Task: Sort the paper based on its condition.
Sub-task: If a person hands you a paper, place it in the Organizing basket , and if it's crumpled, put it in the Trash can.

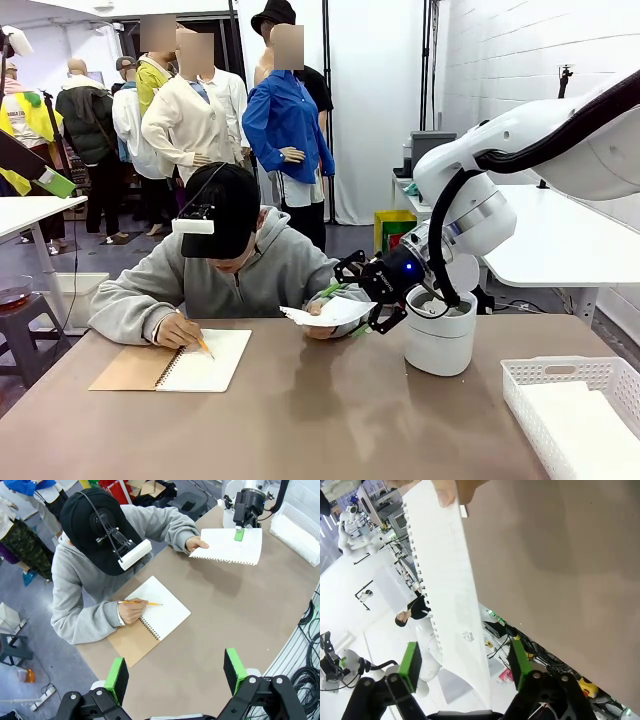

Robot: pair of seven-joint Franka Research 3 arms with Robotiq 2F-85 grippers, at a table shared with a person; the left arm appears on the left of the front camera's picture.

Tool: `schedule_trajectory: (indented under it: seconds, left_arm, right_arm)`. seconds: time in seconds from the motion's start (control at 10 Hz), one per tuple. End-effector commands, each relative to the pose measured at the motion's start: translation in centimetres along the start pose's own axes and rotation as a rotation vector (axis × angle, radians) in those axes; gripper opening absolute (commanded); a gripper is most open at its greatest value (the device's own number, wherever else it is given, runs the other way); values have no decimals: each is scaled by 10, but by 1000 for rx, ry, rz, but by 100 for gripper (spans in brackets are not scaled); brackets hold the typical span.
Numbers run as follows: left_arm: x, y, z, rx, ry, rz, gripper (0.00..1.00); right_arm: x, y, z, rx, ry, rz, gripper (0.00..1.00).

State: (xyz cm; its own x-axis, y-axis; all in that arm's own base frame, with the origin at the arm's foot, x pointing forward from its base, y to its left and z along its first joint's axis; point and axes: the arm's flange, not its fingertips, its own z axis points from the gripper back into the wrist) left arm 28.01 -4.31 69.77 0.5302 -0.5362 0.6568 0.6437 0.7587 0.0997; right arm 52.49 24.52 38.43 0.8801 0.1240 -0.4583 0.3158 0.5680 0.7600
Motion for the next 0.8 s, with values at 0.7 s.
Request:
schedule_trajectory:
  seconds: [0.7]
  left_arm:
    - [-1,1,0,0,-1,3,100]
  right_arm:
    - [3,3,-1,39,60,13,0]
